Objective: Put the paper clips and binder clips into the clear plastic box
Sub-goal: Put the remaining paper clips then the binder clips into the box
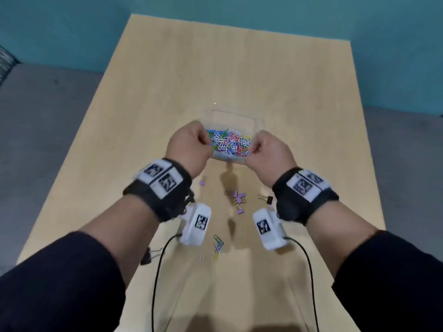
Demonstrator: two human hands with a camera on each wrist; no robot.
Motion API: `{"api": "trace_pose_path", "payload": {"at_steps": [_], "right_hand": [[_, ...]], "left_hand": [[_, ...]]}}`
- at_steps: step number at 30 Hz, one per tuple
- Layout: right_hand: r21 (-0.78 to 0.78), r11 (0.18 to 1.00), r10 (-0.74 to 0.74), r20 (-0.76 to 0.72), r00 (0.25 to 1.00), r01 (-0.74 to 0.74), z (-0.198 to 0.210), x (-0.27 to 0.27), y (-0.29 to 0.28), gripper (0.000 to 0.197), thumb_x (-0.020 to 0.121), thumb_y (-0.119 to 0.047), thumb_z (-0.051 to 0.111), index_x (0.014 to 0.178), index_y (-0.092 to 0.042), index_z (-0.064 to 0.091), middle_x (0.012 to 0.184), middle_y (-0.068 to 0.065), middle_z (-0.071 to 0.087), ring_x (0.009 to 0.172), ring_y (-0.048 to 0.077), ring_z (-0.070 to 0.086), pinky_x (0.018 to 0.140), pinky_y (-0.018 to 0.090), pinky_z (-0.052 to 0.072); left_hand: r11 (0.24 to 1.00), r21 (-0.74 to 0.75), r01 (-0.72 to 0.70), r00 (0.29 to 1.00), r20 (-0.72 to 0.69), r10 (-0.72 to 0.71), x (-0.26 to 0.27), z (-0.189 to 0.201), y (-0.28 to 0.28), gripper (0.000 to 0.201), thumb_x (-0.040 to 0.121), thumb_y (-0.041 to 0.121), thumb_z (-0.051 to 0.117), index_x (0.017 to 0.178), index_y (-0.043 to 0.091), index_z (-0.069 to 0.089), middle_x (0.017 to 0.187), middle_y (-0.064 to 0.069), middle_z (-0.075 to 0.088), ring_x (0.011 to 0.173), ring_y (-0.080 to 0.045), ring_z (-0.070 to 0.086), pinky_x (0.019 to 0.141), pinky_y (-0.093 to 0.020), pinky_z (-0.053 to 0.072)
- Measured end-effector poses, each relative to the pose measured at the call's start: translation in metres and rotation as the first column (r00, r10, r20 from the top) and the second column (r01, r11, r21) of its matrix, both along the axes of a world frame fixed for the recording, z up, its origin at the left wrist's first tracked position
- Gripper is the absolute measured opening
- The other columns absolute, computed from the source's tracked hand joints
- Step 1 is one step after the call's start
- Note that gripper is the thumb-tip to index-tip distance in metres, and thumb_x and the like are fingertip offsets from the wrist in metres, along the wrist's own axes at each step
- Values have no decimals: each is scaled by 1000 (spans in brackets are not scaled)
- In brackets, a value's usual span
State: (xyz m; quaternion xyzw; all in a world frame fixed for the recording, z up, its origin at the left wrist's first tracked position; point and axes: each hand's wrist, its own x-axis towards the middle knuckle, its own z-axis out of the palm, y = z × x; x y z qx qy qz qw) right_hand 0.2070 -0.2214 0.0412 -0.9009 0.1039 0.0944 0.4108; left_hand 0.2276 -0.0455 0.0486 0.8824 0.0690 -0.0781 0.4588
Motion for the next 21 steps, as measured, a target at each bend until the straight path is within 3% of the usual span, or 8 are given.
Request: {"api": "trace_pose_path", "payload": {"at_steps": [3,6,8,11,13,15,18,21], "right_hand": [[-71,997,24,16,1000,-23,6,33,7,13,73,-16,64,85,-17,59,78,-1,61,75,22,59,62,29,47],[-145,989,33,56,998,-25,9,28,-3,17,81,-23,64,96,-16,60,93,5,64,86,25,59,78,35,49],[-167,985,51,96,994,-34,7,2,-12,8,84,-17,58,92,-17,61,90,4,65,83,24,59,75,34,47],[-154,968,199,-20,980,-200,-13,-58,-10,13,85,-10,50,88,-17,61,82,-2,63,72,16,58,66,30,43],[-147,911,366,-150,919,-386,-32,-98,-1,16,86,-11,46,93,-18,59,87,-3,59,74,16,56,67,31,42],[-164,843,478,-212,852,-513,-48,-129,10,15,88,-14,45,97,-20,56,94,-1,56,82,19,52,71,33,45],[-198,828,495,-184,849,-525,-60,-151,22,18,88,-18,48,104,-22,55,101,-4,53,93,18,47,77,33,44],[-237,846,449,-163,878,-477,-60,-152,32,13,89,-25,53,102,-22,53,99,-5,51,95,19,46,74,31,41]], "left_hand": [[998,-24,55,998,-5,-55,26,-5,-13,18,70,4,64,78,19,60,73,2,60,73,-24,61,69,-37,52],[998,-42,39,999,27,-38,16,-12,1,25,72,7,65,94,19,63,82,4,61,78,-21,60,79,-36,52],[999,-11,31,999,33,-30,-8,-15,15,21,77,6,61,91,21,64,78,4,62,71,-20,60,71,-30,50],[959,171,226,971,-123,-206,-69,-27,27,13,79,15,59,86,24,64,78,8,62,71,-16,59,64,-24,41],[896,247,369,912,-279,-299,-111,-40,29,6,78,28,62,81,28,56,82,11,58,78,-14,57,65,-25,39],[862,274,427,876,-362,-318,-146,-53,26,20,77,40,65,78,29,49,83,10,51,77,-14,53,64,-26,38],[845,362,394,907,-299,-296,-175,-66,14,32,76,47,67,76,25,44,81,8,45,76,-14,45,62,-27,31],[851,408,332,938,-240,-252,-184,-69,12,31,78,43,67,78,22,43,81,6,44,78,-16,43,63,-28,34]]}}
